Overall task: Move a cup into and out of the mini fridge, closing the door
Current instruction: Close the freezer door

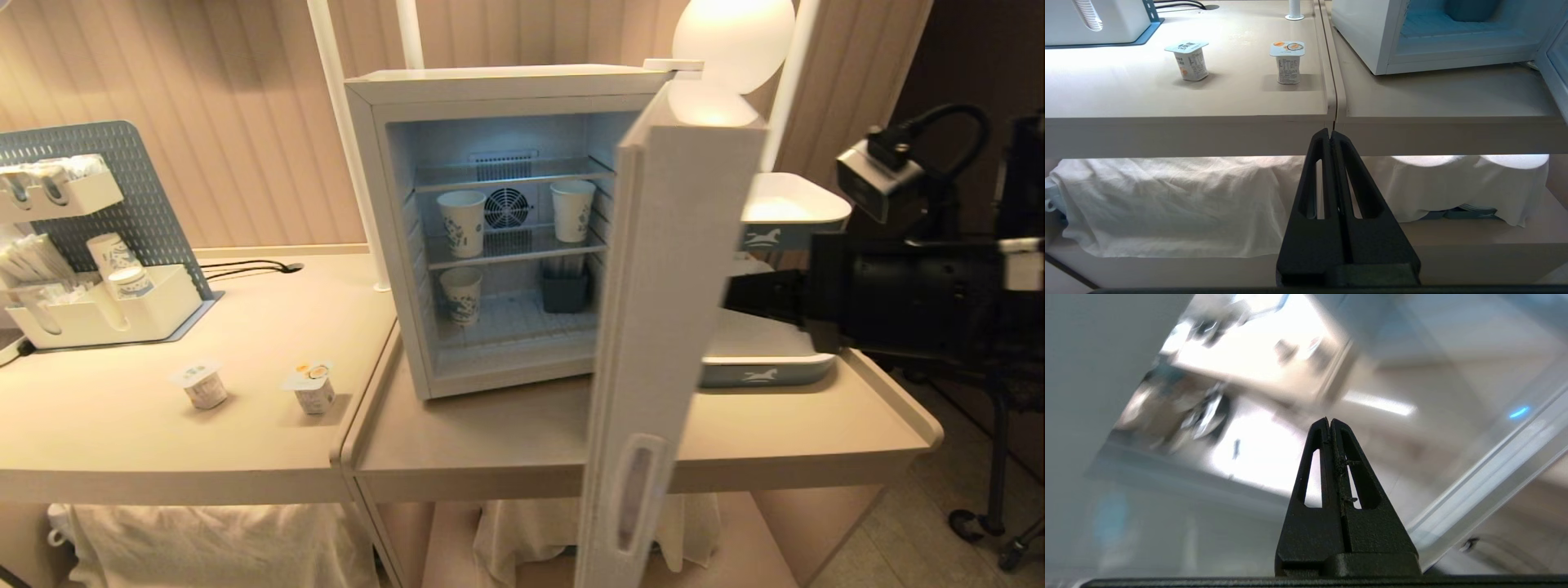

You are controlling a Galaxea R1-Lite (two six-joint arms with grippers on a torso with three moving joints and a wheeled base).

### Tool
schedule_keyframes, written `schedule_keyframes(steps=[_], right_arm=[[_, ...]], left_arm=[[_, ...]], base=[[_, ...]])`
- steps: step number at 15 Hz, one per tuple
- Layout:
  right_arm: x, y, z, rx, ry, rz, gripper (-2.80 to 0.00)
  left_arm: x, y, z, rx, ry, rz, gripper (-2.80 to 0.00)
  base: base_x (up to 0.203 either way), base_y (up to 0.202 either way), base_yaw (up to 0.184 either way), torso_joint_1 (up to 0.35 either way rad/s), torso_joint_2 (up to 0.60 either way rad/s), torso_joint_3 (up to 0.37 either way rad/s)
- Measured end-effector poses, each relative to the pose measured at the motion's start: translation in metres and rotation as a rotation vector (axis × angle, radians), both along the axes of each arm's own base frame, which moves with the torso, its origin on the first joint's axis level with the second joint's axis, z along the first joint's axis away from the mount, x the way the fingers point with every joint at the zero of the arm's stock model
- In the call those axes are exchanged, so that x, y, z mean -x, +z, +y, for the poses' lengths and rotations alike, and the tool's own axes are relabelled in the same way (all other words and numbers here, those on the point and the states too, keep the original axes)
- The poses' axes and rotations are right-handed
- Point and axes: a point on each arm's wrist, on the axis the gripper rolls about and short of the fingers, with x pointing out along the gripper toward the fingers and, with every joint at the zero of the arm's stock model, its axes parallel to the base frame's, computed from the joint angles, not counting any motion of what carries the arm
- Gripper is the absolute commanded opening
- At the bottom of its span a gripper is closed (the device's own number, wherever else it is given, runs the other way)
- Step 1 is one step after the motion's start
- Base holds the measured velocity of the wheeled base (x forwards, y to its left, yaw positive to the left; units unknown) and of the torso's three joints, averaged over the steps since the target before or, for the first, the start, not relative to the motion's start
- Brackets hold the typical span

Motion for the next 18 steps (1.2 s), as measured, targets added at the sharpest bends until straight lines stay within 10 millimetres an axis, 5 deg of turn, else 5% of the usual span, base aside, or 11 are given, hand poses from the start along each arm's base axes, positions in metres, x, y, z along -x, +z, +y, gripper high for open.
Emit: schedule_keyframes(steps=[8,11,14,18], right_arm=[[-0.090,0.008,0.156,0.282,-0.292,-0.267,-2.80],[-0.115,-0.025,0.198,0.489,-0.443,-0.431,-2.80],[-0.127,-0.058,0.215,0.664,-0.566,-0.506,-2.80],[-0.124,-0.068,0.207,0.711,-0.611,-0.462,-2.80]], left_arm=[[0.000,0.000,0.000,0.004,0.001,0.000,-2.80],[0.000,0.000,0.000,0.005,0.000,0.000,-2.80],[0.000,0.000,0.000,0.005,0.000,0.000,-2.80],[0.000,0.000,0.000,0.004,0.000,0.000,-2.80]], base=[[0.000,0.000,0.000,0.000,0.00,0.000],[0.000,0.000,0.000,0.000,0.00,0.000],[0.000,0.000,0.000,0.000,0.00,0.000],[0.000,0.000,0.000,0.000,0.00,0.000]])
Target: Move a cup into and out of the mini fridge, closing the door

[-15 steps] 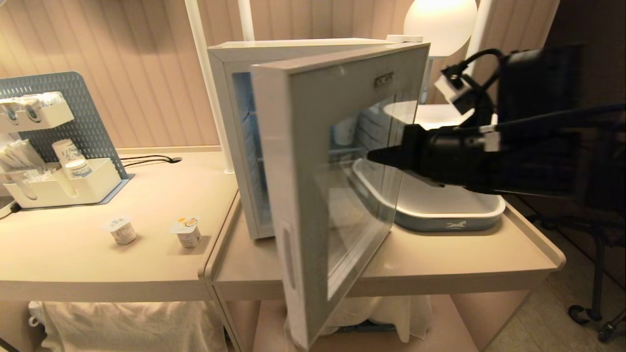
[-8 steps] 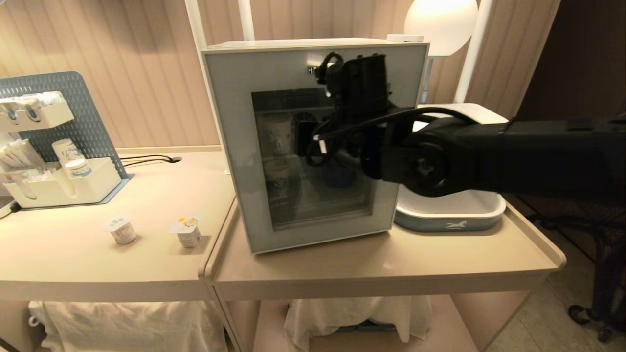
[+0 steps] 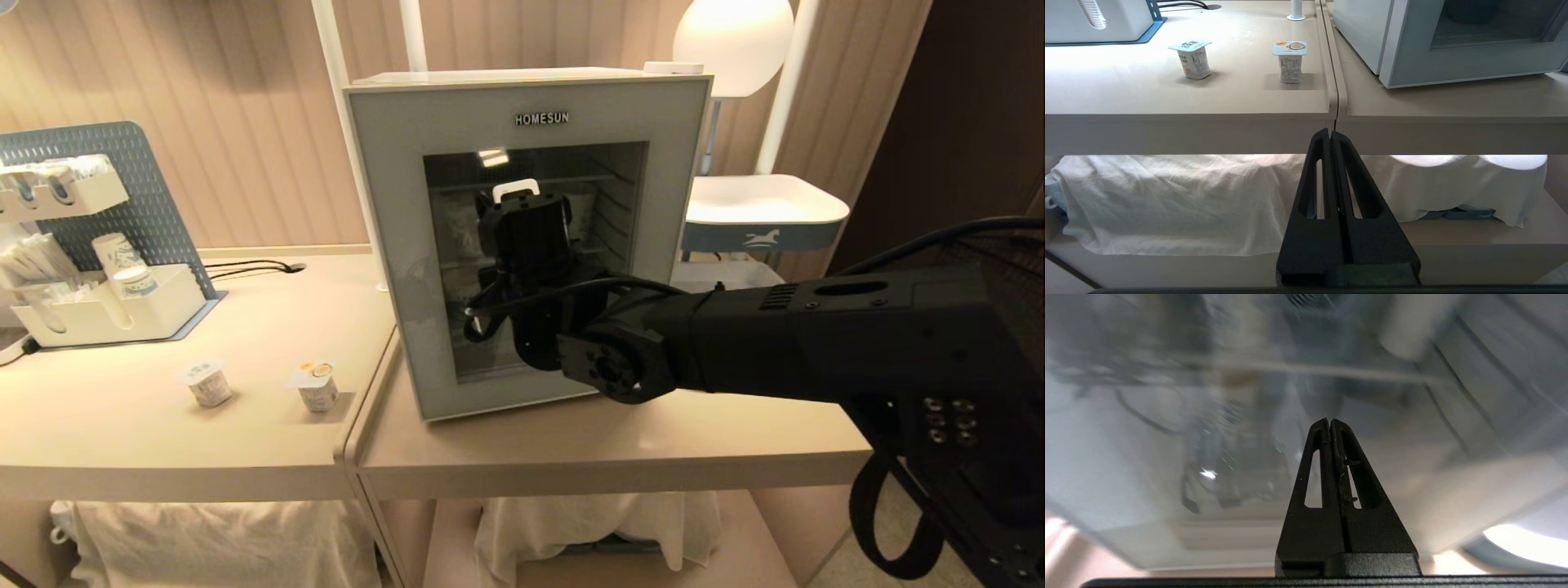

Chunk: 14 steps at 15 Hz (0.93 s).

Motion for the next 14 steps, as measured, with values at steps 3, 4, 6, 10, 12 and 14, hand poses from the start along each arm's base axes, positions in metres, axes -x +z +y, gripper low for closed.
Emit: schedule_keyframes(steps=[3,4,6,10,12,14], right_arm=[[0.016,0.006,-0.021,0.015,-0.017,0.032,-2.80],[0.026,0.012,-0.029,0.010,-0.017,0.038,-2.80],[0.049,0.032,-0.055,-0.006,-0.028,0.041,-2.80],[0.102,0.089,-0.157,-0.046,-0.240,-0.032,-2.80],[0.135,0.115,-0.240,-0.085,-0.475,-0.110,-2.80],[0.192,0.120,-0.306,-0.117,-0.685,-0.192,-2.80]], left_arm=[[0.000,0.000,0.000,0.000,0.001,0.000,-2.80],[0.000,0.000,0.000,-0.001,0.001,0.000,-2.80],[0.000,0.000,0.000,-0.001,0.001,0.000,-2.80],[0.000,0.000,0.000,0.000,0.001,0.000,-2.80],[0.000,0.000,0.000,0.000,0.001,0.000,-2.80],[0.000,0.000,0.000,-0.001,0.001,0.000,-2.80]], base=[[0.000,0.000,0.000,0.000,0.00,0.000],[0.000,0.000,0.000,0.000,0.00,0.000],[0.000,0.000,0.000,0.000,0.00,0.000],[0.000,0.000,0.000,0.000,0.00,0.000],[0.000,0.000,0.000,0.000,0.00,0.000],[0.000,0.000,0.000,0.000,0.00,0.000]])
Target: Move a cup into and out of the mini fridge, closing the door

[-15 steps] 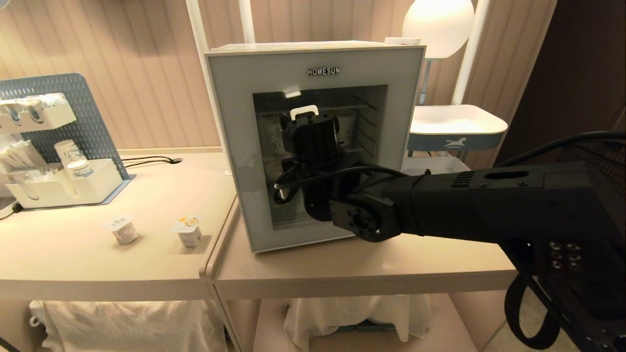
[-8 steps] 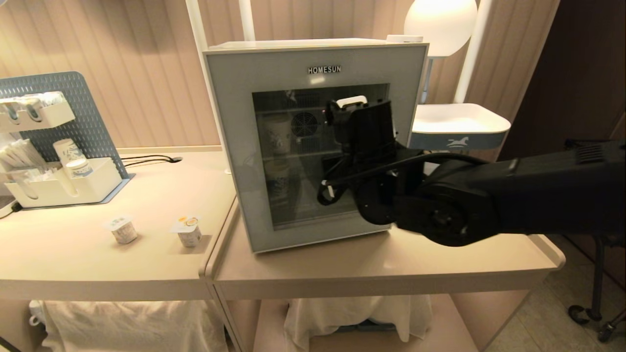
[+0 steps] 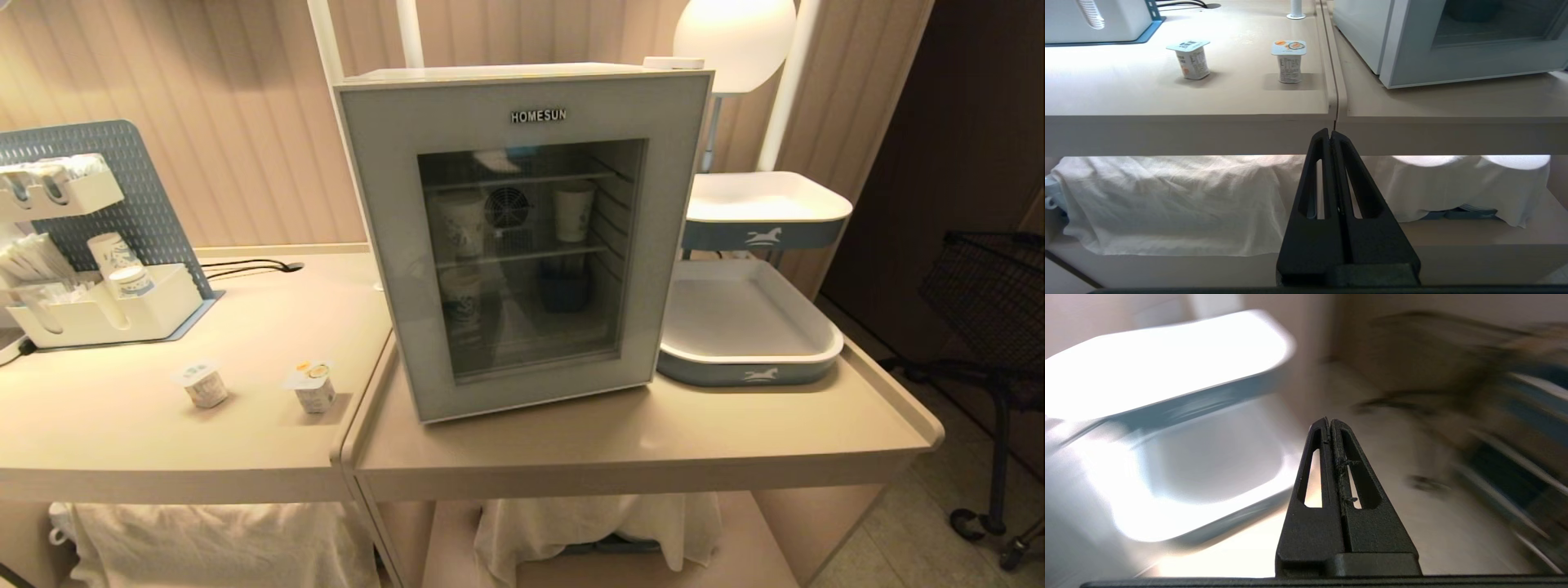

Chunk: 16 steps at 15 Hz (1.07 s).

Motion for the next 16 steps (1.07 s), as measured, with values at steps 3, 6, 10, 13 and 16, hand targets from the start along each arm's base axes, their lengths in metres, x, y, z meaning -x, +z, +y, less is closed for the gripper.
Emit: schedule_keyframes(steps=[3,6,10,13,16], right_arm=[[0.103,-0.031,-0.045,-0.008,-0.196,-0.103,-2.80],[0.158,-0.097,-0.052,-0.006,-0.261,-0.172,-2.80],[0.176,-0.168,-0.043,0.035,0.193,-0.191,-2.80],[0.179,-0.216,-0.036,-0.013,0.541,-0.079,-2.80],[0.180,-0.233,-0.034,0.011,0.629,0.018,-2.80]], left_arm=[[0.000,0.000,0.000,0.000,-0.001,0.000,-2.80],[0.000,0.000,0.000,0.000,-0.002,0.000,-2.80],[0.000,0.000,0.000,0.000,-0.002,0.000,-2.80],[0.000,0.000,0.000,0.000,0.000,0.000,-2.80],[0.000,0.000,0.000,0.000,-0.001,0.000,-2.80]], base=[[0.000,0.000,0.000,0.000,0.00,0.000],[0.000,0.000,0.000,0.000,0.00,0.000],[0.000,0.000,0.000,0.000,0.00,0.000],[0.000,0.000,0.000,0.000,0.00,0.000],[0.000,0.000,0.000,0.000,0.00,0.000]])
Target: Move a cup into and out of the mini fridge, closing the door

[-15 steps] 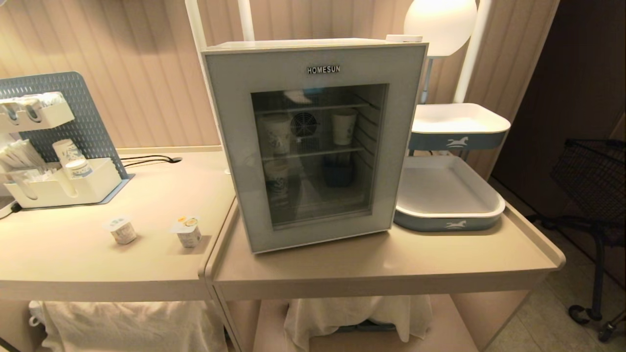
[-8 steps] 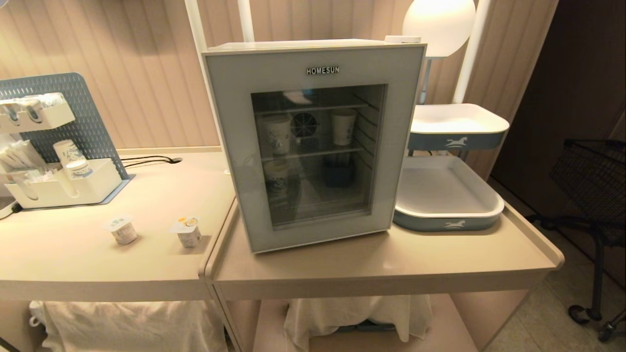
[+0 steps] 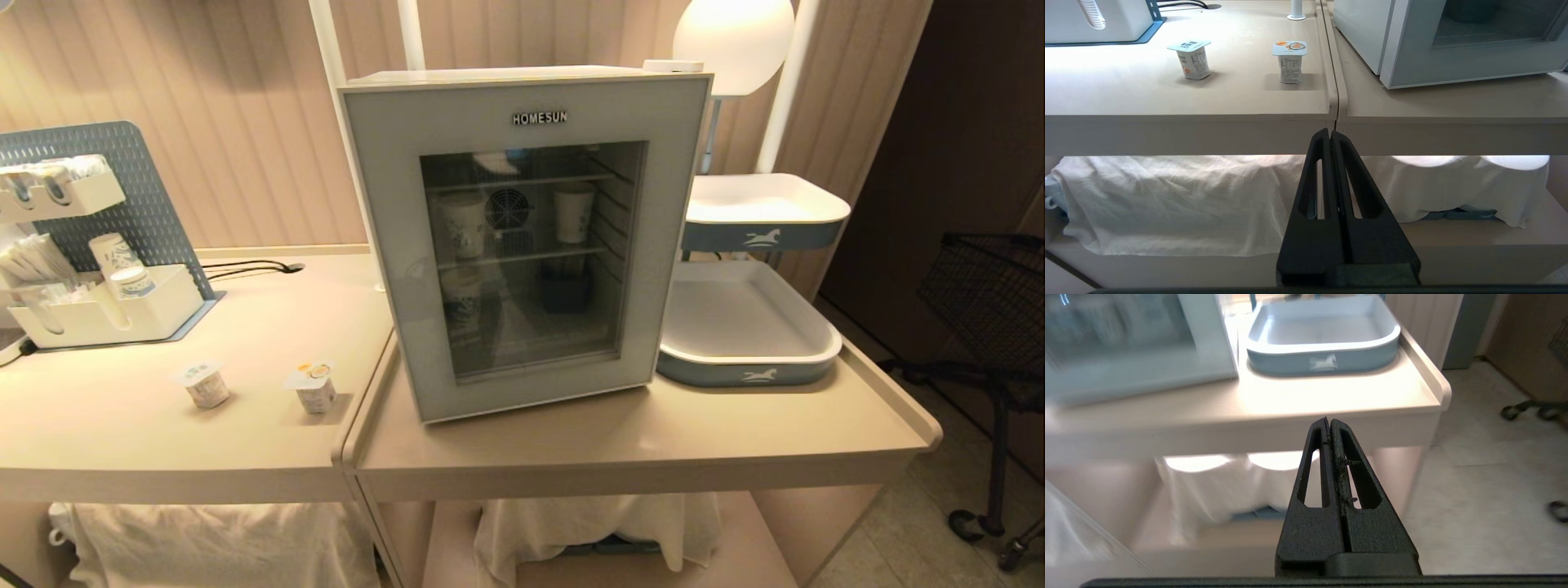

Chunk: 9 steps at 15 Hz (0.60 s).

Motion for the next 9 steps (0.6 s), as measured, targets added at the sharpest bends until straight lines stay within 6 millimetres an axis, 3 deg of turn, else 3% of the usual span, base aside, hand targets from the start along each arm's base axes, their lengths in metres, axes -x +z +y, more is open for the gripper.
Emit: schedule_keyframes(steps=[2,9], right_arm=[[0.0008,-0.0032,0.0002,0.076,0.011,0.019,-2.80],[0.0011,-0.0036,-0.0001,0.007,-0.006,0.016,-2.80]], left_arm=[[0.0000,0.0000,0.0000,0.000,0.001,0.000,-2.80],[0.0000,0.0000,0.0000,-0.009,-0.001,0.000,-2.80]], base=[[0.000,0.000,0.000,0.000,0.00,0.000],[0.000,0.000,0.000,0.000,0.00,0.000]])
